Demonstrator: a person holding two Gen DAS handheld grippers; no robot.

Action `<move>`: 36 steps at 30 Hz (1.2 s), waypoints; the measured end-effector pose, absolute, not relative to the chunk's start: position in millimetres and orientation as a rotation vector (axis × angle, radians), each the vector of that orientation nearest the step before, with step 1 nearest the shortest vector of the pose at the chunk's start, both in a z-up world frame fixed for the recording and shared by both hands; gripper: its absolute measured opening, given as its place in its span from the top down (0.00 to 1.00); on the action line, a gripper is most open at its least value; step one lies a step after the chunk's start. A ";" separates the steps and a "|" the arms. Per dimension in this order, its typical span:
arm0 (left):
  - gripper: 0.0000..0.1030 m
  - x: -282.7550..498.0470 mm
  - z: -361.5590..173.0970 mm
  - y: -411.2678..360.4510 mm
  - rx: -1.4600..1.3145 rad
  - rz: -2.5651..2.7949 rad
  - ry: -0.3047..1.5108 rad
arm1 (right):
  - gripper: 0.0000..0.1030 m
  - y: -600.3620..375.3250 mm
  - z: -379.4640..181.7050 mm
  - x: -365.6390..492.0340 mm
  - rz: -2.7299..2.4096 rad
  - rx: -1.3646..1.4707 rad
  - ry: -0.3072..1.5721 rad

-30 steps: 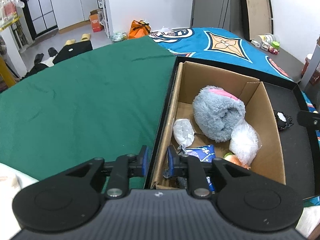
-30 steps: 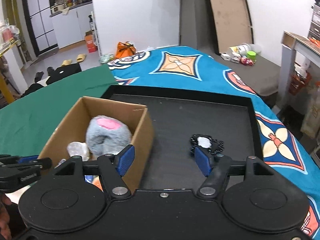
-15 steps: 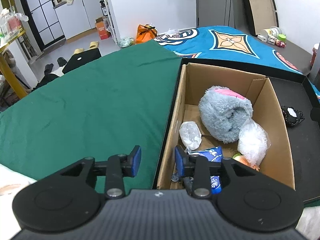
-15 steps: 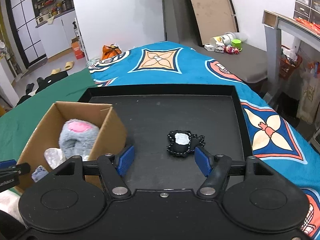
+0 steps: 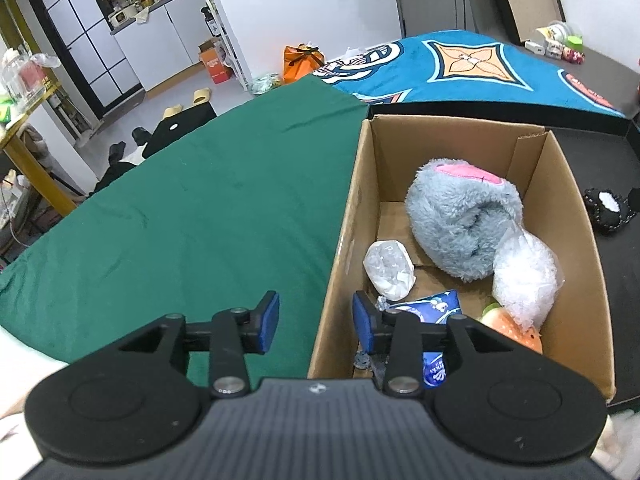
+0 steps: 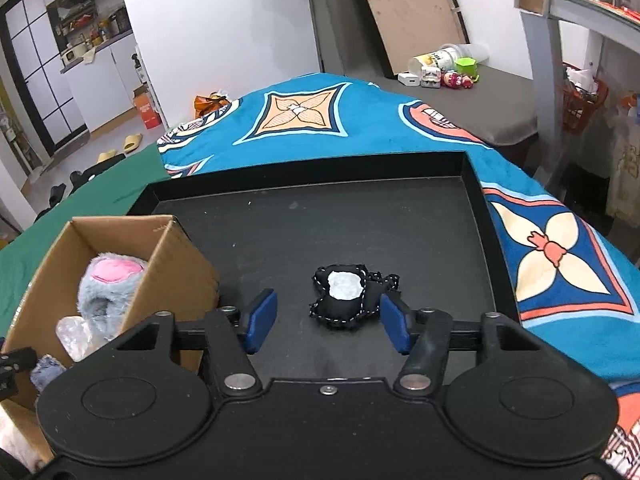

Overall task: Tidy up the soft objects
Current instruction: 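Move the right tool to the black beaded item and close on it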

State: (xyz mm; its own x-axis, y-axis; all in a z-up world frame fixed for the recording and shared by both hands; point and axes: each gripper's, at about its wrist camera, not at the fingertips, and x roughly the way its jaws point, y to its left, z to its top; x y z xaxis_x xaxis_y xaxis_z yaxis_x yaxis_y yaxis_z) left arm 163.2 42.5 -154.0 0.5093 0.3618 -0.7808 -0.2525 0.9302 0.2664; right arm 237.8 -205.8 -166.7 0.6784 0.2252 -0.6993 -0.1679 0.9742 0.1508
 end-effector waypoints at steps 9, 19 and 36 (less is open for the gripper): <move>0.62 171.1 -159.3 36.0 0.164 0.388 0.997 | 0.52 -205.8 -188.9 251.7 0.263 0.061 0.784; 0.62 180.1 -167.1 35.1 0.183 0.397 1.032 | 0.51 -197.8 -209.6 261.3 0.288 0.012 0.789; 0.62 177.3 -165.7 34.2 0.185 0.398 1.026 | 0.79 -196.5 -217.4 260.6 0.231 -0.093 0.830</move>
State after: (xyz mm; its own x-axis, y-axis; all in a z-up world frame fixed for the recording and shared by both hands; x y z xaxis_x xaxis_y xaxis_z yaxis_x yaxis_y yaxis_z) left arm 177.3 34.2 -165.7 0.4550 0.4062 -0.7924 -0.2352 0.9131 0.3330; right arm 260.6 -196.5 -217.4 0.6517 0.1666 -0.7400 -0.2393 0.9709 0.0079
